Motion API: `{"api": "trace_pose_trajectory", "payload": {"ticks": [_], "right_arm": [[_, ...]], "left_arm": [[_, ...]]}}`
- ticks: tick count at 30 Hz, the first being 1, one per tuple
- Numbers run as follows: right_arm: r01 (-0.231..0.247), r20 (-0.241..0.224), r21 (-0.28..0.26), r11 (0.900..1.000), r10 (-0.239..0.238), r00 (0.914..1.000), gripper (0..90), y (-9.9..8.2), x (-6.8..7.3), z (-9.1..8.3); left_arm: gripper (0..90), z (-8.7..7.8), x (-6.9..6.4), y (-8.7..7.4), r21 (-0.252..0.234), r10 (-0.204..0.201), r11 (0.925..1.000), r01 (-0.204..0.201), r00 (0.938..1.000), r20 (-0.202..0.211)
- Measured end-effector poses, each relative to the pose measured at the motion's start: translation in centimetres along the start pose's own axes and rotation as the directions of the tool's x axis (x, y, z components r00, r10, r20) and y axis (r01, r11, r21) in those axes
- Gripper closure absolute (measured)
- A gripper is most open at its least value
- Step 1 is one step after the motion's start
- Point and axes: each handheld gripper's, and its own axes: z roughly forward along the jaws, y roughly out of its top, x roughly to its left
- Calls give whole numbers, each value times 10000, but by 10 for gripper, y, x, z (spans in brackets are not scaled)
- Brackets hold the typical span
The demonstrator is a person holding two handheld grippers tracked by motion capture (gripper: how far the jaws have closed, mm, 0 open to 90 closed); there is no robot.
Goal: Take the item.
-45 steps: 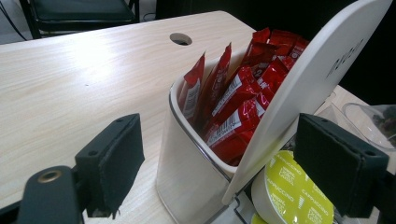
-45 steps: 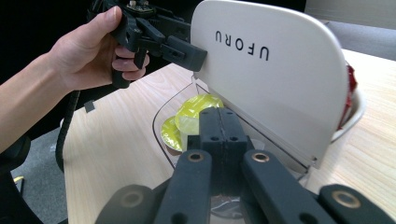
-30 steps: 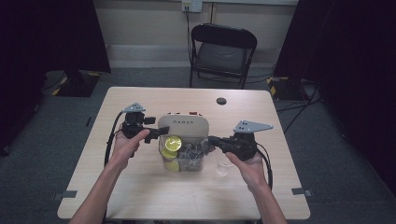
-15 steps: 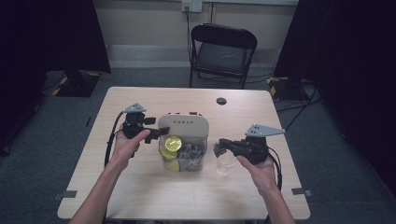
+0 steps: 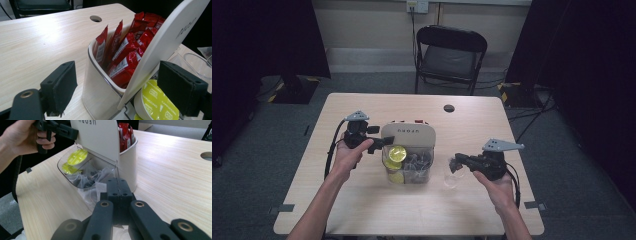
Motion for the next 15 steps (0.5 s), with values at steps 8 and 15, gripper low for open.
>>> {"api": "trace_pose_trajectory", "payload": {"ticks": [8, 15], "right_arm": [[-133, 84, 206, 9997, 131, 9999, 900, -8, -6, 3], [-161, 114, 540, 9984, 156, 9998, 900, -14, -7, 12]], "left_arm": [[159, 0, 0, 0, 7, -5, 10000, 5, 10000, 7], [159, 0, 0, 0, 49, 32, 10000, -32, 10000, 9]]}}
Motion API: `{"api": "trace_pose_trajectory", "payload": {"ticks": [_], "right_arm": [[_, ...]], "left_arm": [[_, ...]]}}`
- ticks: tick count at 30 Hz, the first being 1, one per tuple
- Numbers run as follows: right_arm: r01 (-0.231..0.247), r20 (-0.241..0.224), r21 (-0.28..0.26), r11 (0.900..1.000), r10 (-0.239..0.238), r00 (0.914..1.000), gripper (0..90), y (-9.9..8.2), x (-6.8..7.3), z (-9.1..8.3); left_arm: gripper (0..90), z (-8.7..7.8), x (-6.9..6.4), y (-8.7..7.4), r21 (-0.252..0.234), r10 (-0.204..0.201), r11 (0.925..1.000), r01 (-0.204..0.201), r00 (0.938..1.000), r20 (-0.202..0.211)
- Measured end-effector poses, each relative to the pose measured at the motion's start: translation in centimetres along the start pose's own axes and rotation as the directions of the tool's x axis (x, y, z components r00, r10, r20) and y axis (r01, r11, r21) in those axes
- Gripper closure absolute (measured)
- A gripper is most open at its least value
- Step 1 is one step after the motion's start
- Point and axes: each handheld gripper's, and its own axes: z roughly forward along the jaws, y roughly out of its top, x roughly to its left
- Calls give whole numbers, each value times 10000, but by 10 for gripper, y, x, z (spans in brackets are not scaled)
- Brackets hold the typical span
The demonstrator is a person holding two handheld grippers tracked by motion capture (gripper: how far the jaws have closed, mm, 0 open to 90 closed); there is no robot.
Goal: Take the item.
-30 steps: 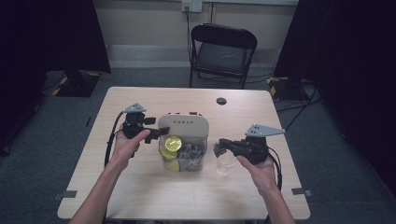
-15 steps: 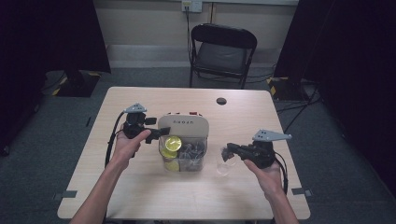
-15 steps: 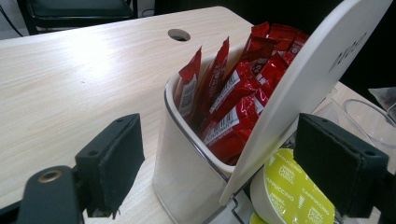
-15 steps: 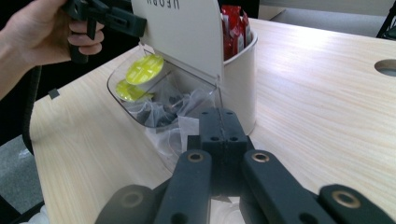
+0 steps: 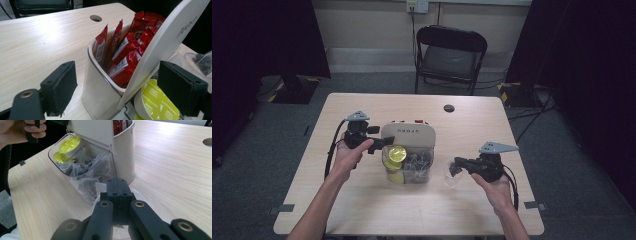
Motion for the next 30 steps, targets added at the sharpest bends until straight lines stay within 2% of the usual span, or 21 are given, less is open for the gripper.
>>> {"api": "trace_pose_trajectory", "payload": {"ticks": [12, 23, 30], "right_arm": [[42, 93, 208, 9998, -44, 9999, 900, -3, 0, 4], [29, 135, 91, 10000, -30, 9999, 774, -3, 1, 3], [-81, 402, -12, 10000, 81, 9992, 697, -4, -2, -3]], "left_arm": [[160, -1, 0, 0, -22, -13, 10000, 13, 10000, -28], [161, -2, 0, 0, -110, -44, 9999, 45, 10000, 14], [161, -1, 1, 0, -118, -82, 9999, 83, 10000, 50]]}}
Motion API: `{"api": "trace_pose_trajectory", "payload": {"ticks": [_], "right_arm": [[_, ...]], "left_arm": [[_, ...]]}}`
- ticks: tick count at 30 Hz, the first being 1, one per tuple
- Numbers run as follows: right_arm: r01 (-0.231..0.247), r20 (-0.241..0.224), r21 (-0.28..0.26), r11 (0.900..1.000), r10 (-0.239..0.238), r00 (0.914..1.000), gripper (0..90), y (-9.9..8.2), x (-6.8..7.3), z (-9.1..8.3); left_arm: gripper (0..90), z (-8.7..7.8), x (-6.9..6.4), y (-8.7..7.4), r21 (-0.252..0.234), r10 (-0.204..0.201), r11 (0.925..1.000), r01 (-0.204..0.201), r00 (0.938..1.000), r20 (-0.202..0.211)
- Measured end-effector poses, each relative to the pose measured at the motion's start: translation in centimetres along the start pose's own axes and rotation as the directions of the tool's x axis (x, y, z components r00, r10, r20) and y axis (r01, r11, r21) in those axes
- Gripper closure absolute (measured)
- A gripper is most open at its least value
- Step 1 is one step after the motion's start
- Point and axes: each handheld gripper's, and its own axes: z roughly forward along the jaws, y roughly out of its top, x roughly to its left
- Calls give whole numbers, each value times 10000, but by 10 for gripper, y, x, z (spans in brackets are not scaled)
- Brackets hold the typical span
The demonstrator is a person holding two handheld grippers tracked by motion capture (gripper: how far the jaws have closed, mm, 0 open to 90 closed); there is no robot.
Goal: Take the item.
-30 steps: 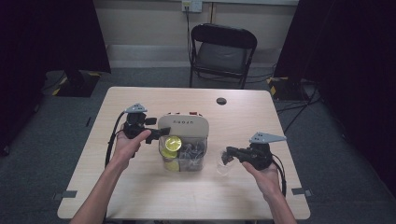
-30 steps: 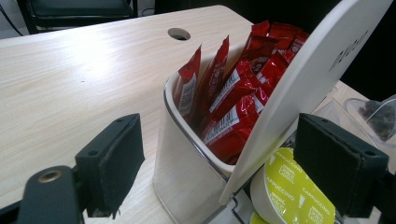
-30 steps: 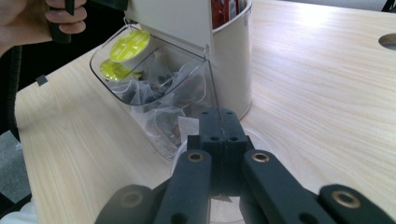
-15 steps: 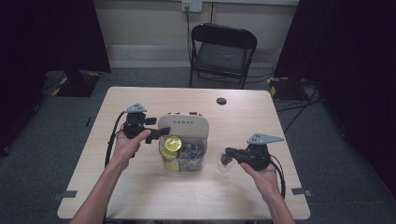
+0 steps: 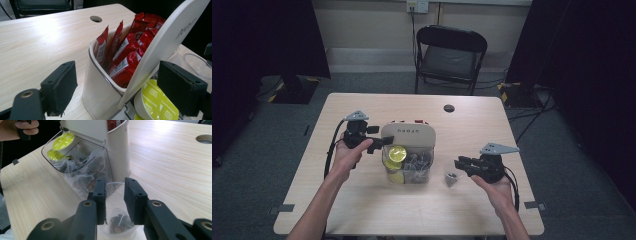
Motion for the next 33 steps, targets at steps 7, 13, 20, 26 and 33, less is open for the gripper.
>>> {"api": "trace_pose_trajectory", "payload": {"ticks": [7, 13, 20, 26, 33], "right_arm": [[-226, 466, 55, 9997, 223, 9987, 618, -11, -6, -9], [-439, 858, -23, 9990, 440, 9953, 593, -19, -13, -20], [-638, 1351, 227, 9977, 602, 9890, 510, -36, -22, -32], [-833, 1977, 601, 9947, 700, 9778, 437, -52, -33, -40], [-1124, 2608, 1059, 9880, 815, 9620, 316, -73, -43, -34]], "left_arm": [[163, 0, 0, 0, 34, 3, 10000, -3, 10000, 20], [167, -1, 0, 0, 46, 12, 10000, -12, 10000, 19], [172, -4, 1, 0, 4, 4, 10000, -4, 10000, -44], [170, -5, 3, 1, -39, -36, 10000, 36, 10000, 7], [168, -6, 4, 1, -56, -89, 9999, 89, 10000, 20]]}}
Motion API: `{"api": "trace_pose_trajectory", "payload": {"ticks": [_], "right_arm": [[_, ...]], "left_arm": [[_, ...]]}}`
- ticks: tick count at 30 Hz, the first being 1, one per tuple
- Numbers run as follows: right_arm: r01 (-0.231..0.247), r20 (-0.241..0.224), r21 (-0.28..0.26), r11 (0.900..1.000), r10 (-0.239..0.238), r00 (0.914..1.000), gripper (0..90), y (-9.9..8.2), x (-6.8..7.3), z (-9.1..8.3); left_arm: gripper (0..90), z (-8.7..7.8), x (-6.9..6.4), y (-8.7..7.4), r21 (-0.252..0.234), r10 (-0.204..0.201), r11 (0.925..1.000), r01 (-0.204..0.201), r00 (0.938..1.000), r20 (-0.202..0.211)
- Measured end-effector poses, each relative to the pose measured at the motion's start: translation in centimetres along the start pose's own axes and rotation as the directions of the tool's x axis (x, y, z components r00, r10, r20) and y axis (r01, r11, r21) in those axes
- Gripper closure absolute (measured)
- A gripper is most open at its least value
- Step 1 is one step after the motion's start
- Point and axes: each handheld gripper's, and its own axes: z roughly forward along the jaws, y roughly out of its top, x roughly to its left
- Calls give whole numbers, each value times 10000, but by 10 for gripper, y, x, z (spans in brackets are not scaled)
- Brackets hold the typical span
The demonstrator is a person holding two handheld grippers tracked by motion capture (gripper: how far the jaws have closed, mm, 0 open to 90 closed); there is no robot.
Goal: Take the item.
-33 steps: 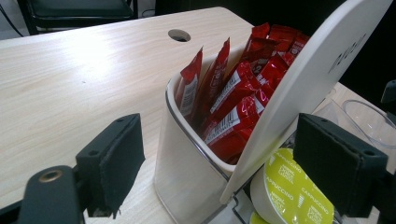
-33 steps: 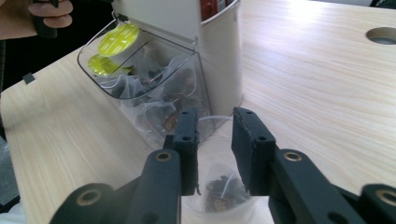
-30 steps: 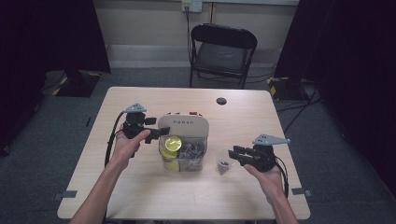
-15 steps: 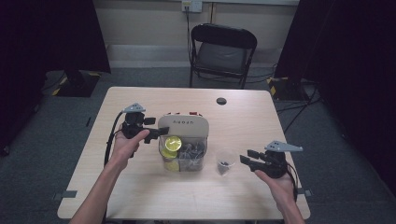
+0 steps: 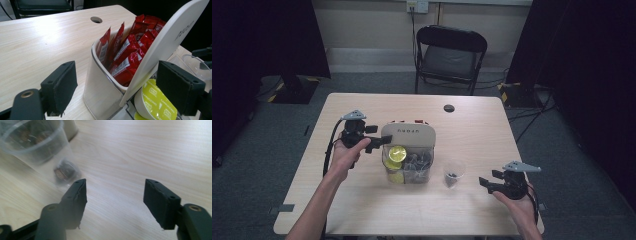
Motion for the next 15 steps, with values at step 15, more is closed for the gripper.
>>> {"api": "trace_pose_trajectory", "payload": {"ticks": [15], "right_arm": [[-1, 1116, 1273, 9919, -142, 9937, 182, -14, -8, 29]], "left_arm": [[197, -24, 6, 3, -628, -273, 9977, 264, 9995, -131]]}}
